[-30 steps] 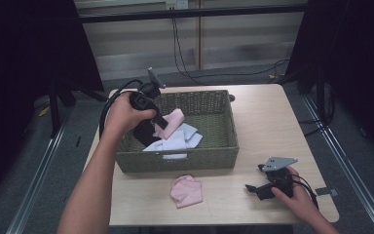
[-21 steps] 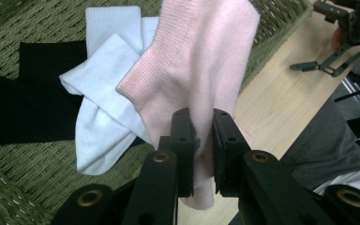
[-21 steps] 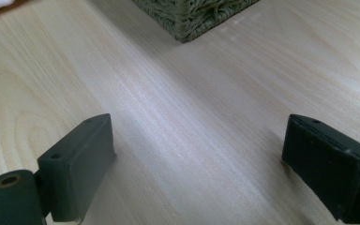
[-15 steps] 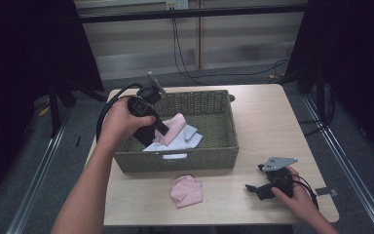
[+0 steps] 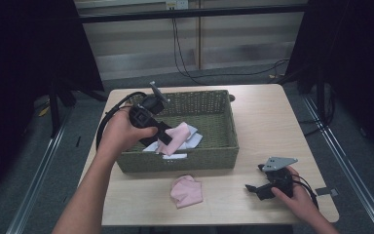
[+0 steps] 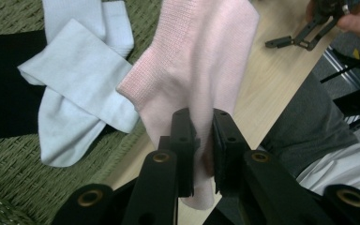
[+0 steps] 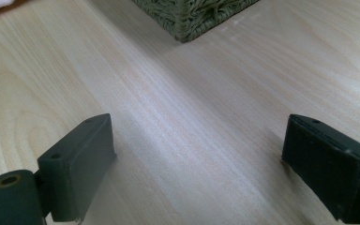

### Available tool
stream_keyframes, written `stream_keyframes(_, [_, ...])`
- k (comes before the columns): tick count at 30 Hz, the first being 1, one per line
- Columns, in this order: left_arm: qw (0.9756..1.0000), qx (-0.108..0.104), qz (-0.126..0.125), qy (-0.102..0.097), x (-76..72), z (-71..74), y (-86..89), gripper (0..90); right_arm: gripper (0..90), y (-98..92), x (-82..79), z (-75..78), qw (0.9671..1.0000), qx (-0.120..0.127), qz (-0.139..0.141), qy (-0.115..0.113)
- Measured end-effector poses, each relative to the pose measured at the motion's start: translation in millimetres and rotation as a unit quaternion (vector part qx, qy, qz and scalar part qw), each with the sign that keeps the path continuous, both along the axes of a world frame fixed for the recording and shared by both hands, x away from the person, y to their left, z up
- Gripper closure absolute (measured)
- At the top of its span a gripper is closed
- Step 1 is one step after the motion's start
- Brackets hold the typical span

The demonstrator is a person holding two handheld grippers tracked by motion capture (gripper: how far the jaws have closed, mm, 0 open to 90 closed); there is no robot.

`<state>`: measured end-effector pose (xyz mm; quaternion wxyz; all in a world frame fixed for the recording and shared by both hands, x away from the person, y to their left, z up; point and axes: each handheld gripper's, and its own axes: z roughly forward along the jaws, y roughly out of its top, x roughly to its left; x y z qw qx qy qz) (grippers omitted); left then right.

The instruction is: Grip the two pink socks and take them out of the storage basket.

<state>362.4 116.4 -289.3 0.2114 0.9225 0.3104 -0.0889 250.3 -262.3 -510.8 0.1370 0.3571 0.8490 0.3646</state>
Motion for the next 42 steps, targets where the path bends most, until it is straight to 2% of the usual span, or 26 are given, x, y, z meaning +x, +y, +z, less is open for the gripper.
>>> stream_keyframes(2, [1.0000, -0.007, -0.007, -0.002, -4.4, -2.7, -1.2, 80.6, 8.8, 0.0, 0.1, -0.1, 1.0000, 0.000, 0.001, -0.001])
stream_keyframes(10, [0.9992, -0.010, -0.039, -0.007, -26.3, -18.5, -11.2, 80.5, 8.7, 0.0, -0.2, 0.1, 1.0000, -0.001, 0.000, 0.002])
stream_keyframes(12, [0.9988, -0.020, -0.045, -0.006, -29.7, -24.9, -13.1, 79.8, 8.7, 0.0, -0.2, 0.1, 1.0000, -0.001, 0.000, 0.002])
stream_keyframes(13, [0.9985, -0.024, -0.049, -0.005, -31.7, -28.8, -14.0, 78.0, 8.8, -0.1, -0.2, 0.1, 1.0000, -0.001, 0.001, 0.002])
stream_keyframes(16, [0.9975, -0.042, -0.056, -0.010, -35.4, -40.3, -13.8, 59.8, 8.7, 0.0, -0.2, 0.1, 1.0000, -0.001, 0.001, 0.001])
stream_keyframes(18, [0.9977, -0.039, -0.052, -0.020, -35.7, -45.4, -11.3, 50.4, 8.7, 0.0, -0.2, 0.1, 1.0000, -0.001, 0.000, 0.001])
stream_keyframes(20, [0.9981, -0.038, -0.045, -0.018, -35.8, -49.4, -6.9, 49.7, 8.7, 0.0, -0.2, 0.1, 1.0000, -0.001, 0.000, 0.001])
stream_keyframes(25, [0.9983, -0.029, -0.028, -0.043, -38.8, -63.8, 7.0, 44.4, 8.7, 0.0, -0.2, 0.1, 1.0000, -0.001, 0.000, 0.002])
stream_keyframes(27, [0.9984, -0.026, -0.020, -0.046, -38.9, -72.4, 12.7, 41.9, 8.7, 0.0, -0.3, 0.1, 1.0000, -0.001, 0.000, 0.002])
stream_keyframes(32, [0.9982, -0.014, -0.013, -0.058, -41.1, -93.9, 22.4, 39.3, 8.7, 0.0, -0.2, 0.1, 1.0000, -0.001, 0.000, 0.001])
stream_keyframes(37, [0.9973, -0.015, -0.018, -0.069, -44.6, -113.7, 27.7, 37.6, 8.7, 0.0, -0.2, 0.1, 1.0000, -0.001, 0.000, 0.001])
stream_keyframes(42, [0.9972, -0.019, -0.013, -0.072, -48.5, -128.0, 32.5, 37.6, 8.7, 0.0, -0.3, 0.0, 1.0000, -0.001, 0.000, 0.001])
